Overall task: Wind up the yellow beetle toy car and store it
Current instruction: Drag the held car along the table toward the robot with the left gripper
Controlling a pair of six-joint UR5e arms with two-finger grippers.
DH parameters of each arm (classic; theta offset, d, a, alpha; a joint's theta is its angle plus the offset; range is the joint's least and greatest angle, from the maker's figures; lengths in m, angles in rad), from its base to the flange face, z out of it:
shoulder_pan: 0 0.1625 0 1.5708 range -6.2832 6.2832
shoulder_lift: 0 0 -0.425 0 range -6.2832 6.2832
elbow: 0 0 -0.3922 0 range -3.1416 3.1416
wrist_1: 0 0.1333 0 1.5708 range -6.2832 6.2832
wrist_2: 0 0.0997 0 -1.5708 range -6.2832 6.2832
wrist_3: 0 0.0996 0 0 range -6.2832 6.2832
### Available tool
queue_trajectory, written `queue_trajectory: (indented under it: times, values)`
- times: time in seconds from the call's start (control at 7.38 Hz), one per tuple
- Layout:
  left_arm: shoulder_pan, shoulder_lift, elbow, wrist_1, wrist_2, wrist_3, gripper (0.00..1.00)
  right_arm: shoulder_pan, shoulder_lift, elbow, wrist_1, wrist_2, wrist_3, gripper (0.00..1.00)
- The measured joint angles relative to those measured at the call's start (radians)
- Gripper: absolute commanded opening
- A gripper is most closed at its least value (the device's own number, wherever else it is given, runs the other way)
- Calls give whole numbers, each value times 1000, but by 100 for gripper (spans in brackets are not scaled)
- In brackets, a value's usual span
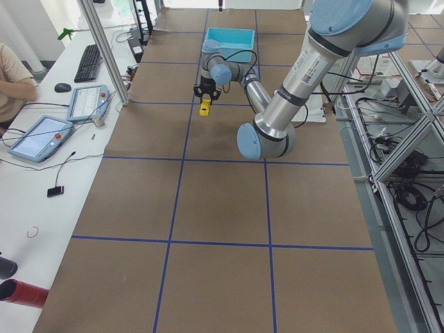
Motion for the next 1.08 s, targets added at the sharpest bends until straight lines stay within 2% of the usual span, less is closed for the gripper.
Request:
queue_trajectory:
  times: [0.27,0.54,0.81,1.08]
  values:
    - [-1,160,-125,-23,-26,-55,12,0,-1,1,-3,1,0,99]
    - [2,313,-187,-135,-30,-37,12,0,-1,2,-5,2,0,99]
    - [7,405,-182,-245,-31,3,12,0,-2,1,-4,6,0,99]
    - [11,424,-146,-314,-52,41,12,0,-2,0,-4,15,0,99]
